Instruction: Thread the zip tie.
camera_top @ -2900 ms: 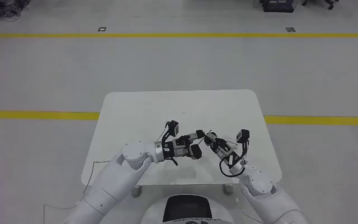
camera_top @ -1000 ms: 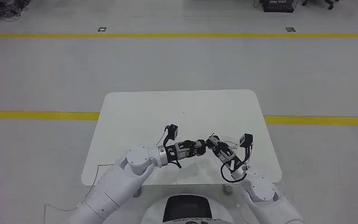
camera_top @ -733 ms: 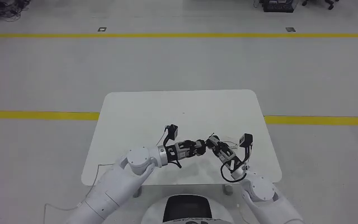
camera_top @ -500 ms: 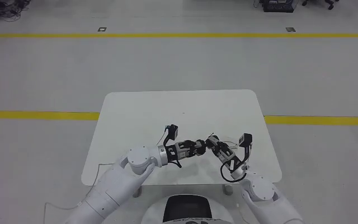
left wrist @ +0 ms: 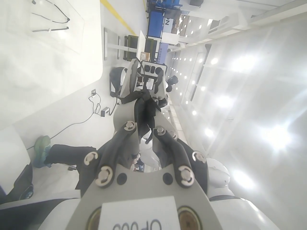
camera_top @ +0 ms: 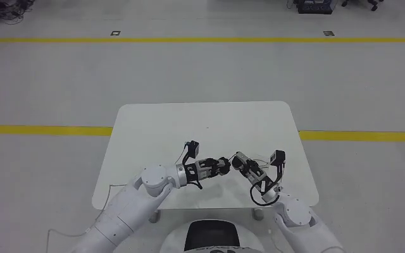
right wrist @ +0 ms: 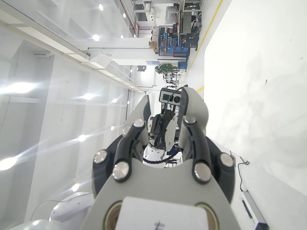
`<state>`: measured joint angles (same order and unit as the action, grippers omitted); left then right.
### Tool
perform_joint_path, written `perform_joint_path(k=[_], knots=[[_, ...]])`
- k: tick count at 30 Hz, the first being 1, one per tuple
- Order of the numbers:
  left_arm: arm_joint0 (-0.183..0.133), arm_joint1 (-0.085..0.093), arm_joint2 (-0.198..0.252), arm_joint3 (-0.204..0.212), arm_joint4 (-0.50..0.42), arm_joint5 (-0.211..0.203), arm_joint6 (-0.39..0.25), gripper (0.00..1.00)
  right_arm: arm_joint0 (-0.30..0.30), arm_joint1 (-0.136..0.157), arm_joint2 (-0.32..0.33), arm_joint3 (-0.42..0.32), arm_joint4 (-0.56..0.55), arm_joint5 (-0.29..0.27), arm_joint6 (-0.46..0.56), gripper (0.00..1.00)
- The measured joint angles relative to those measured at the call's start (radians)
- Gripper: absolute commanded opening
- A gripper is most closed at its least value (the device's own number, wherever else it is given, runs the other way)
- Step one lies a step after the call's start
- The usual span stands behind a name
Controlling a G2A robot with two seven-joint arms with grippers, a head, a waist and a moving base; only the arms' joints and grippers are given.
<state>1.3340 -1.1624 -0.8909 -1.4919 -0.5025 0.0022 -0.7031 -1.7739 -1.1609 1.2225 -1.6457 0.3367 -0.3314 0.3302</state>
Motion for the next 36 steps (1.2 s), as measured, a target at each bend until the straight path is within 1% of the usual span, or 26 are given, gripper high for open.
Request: perform_joint_path(k=[2, 4, 5, 6, 7, 8, 9, 12, 18, 19, 20, 23, 24, 25, 27, 29, 30, 31, 33, 36], knots=[[0.008, 0.007, -0.015, -0.003, 0.005, 0.003, -0.017, 0.0, 0.0, 0.004, 0.023, -0.001, 0.018, 0.007, 0.033, 1.0], [0.018, 0.017, -0.036, -0.009, 0.012, 0.005, -0.05, 0.0, 0.003, 0.011, 0.056, 0.003, 0.053, 0.028, 0.095, 1.0], [0.023, 0.022, -0.046, -0.012, 0.014, 0.005, -0.067, 0.0, 0.006, 0.015, 0.068, 0.005, 0.069, 0.045, 0.133, 1.0], [0.028, 0.028, -0.06, -0.016, 0.018, 0.003, -0.092, 0.0, 0.013, 0.02, 0.082, 0.012, 0.079, 0.081, 0.196, 1.0], [0.029, 0.032, -0.069, -0.02, 0.025, -0.002, -0.112, 0.0, 0.017, 0.023, 0.088, 0.016, 0.081, 0.108, 0.237, 1.0], [0.03, 0.035, -0.075, -0.022, 0.031, -0.006, -0.127, 0.0, 0.018, 0.023, 0.089, 0.017, 0.08, 0.123, 0.262, 1.0], [0.03, 0.036, -0.077, -0.023, 0.034, -0.008, -0.134, 0.0, 0.018, 0.023, 0.089, 0.018, 0.079, 0.119, 0.266, 1.0], [0.029, 0.036, -0.076, -0.023, 0.034, -0.008, -0.132, 0.0, 0.018, 0.023, 0.088, 0.017, 0.079, 0.102, 0.232, 1.0], [0.03, 0.036, -0.075, -0.027, 0.029, -0.01, -0.128, 0.0, 0.018, 0.023, 0.088, 0.017, 0.079, 0.104, 0.233, 1.0], [0.03, 0.036, -0.075, -0.03, 0.019, -0.012, -0.132, 0.0, 0.019, 0.023, 0.089, 0.02, 0.086, 0.108, 0.238, 1.0], [0.03, 0.038, -0.077, -0.03, 0.002, -0.013, -0.152, 0.0, 0.022, 0.024, 0.093, 0.026, 0.102, 0.114, 0.256, 1.0], [0.021, 0.046, -0.095, -0.007, -0.074, -0.02, -0.296, 0.0, 0.041, 0.035, 0.126, 0.07, 0.166, 0.144, 0.405, 1.0], [0.015, 0.049, -0.099, 0.004, -0.095, -0.022, -0.36, 0.0, 0.053, 0.041, 0.141, 0.092, 0.182, 0.156, 0.484, 1.0], [0.011, 0.051, -0.101, 0.013, -0.108, -0.023, -0.403, 0.0, 0.062, 0.045, 0.151, 0.109, 0.196, 0.163, 0.541, 1.0], [0.001, 0.055, -0.101, 0.03, -0.119, -0.023, -0.464, 0.0, 0.086, 0.052, 0.167, 0.149, 0.23, 0.177, 0.661, 1.0], [-0.005, 0.056, -0.094, 0.039, -0.121, -0.02, -0.489, 0.0, 0.108, 0.056, 0.172, 0.183, 0.262, 0.192, 0.751, 1.0], [-0.01, 0.055, -0.085, 0.041, -0.122, -0.019, -0.503, 0.0, 0.125, 0.058, 0.171, 0.203, 0.27, 0.203, 0.807, 1.0], [-0.015, 0.055, -0.076, 0.042, -0.114, -0.021, -0.511, 0.0, 0.137, 0.06, 0.17, 0.217, 0.265, 0.21, 0.842, 1.0], [-0.021, 0.055, -0.068, 0.045, -0.091, -0.025, -0.508, 0.0, 0.147, 0.062, 0.17, 0.23, 0.255, 0.214, 0.87, 1.0], [-0.021, 0.055, -0.068, 0.046, -0.092, -0.025, -0.506, 0.0, 0.146, 0.062, 0.171, 0.229, 0.255, 0.213, 0.866, 1.0]])
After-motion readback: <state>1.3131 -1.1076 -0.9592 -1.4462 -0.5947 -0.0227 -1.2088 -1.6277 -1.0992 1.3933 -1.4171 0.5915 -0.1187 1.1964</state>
